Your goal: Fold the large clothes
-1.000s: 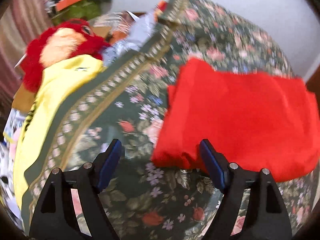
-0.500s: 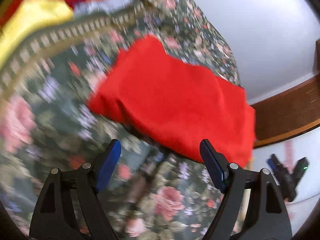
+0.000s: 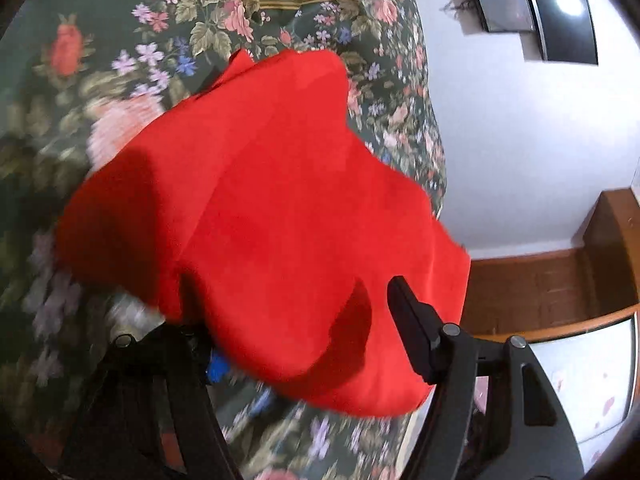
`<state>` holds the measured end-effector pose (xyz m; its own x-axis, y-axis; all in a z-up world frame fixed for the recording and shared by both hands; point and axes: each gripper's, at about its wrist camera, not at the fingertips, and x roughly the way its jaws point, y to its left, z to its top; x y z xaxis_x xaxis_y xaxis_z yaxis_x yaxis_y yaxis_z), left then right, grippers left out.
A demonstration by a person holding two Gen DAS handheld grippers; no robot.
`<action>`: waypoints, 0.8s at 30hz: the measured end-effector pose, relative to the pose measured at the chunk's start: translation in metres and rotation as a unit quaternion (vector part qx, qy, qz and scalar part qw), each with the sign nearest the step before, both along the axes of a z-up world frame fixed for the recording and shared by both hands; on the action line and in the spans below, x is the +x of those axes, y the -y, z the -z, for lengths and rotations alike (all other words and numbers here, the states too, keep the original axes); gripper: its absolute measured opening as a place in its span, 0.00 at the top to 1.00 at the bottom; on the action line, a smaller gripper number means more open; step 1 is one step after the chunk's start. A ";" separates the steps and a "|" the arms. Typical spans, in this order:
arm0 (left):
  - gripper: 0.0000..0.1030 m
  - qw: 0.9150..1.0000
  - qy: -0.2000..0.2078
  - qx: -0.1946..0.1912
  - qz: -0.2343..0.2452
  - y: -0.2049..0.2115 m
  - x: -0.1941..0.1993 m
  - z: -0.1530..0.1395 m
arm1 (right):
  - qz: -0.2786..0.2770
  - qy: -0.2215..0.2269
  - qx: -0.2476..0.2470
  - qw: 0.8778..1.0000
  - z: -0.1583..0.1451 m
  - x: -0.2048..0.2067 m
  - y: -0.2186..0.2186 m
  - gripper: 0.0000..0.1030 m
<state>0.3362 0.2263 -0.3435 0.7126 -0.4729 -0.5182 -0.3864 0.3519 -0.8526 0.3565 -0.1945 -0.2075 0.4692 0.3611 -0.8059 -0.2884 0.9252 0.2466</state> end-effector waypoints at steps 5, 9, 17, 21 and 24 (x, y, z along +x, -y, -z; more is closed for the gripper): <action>0.50 0.999 -0.019 0.037 -0.018 -0.007 0.019 0.000 | -0.007 -0.011 0.001 1.000 0.004 0.000 -0.009 0.20; 0.85 0.992 -0.054 0.107 -0.042 -0.007 0.021 -0.006 | -0.017 -0.010 -0.009 1.000 0.000 -0.002 -0.020 0.20; 0.92 0.972 0.003 0.217 -0.090 -0.002 -0.017 -0.083 | -0.068 0.000 -0.017 0.998 -0.017 -0.006 -0.064 0.19; 0.92 0.951 0.046 0.282 -0.119 -0.001 -0.041 -0.135 | -0.106 0.002 -0.021 0.994 -0.016 -0.012 -0.101 0.19; 0.92 0.936 0.060 0.320 -0.131 -0.002 -0.050 -0.162 | -0.144 -0.015 -0.015 0.989 -0.003 -0.016 -0.135 0.18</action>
<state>0.2864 0.2279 -0.1817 0.8324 0.1064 -0.5439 -0.4457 0.7118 -0.5428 0.3404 -0.0593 -0.2047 0.3263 0.4511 -0.8307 -0.5334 0.8134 0.2322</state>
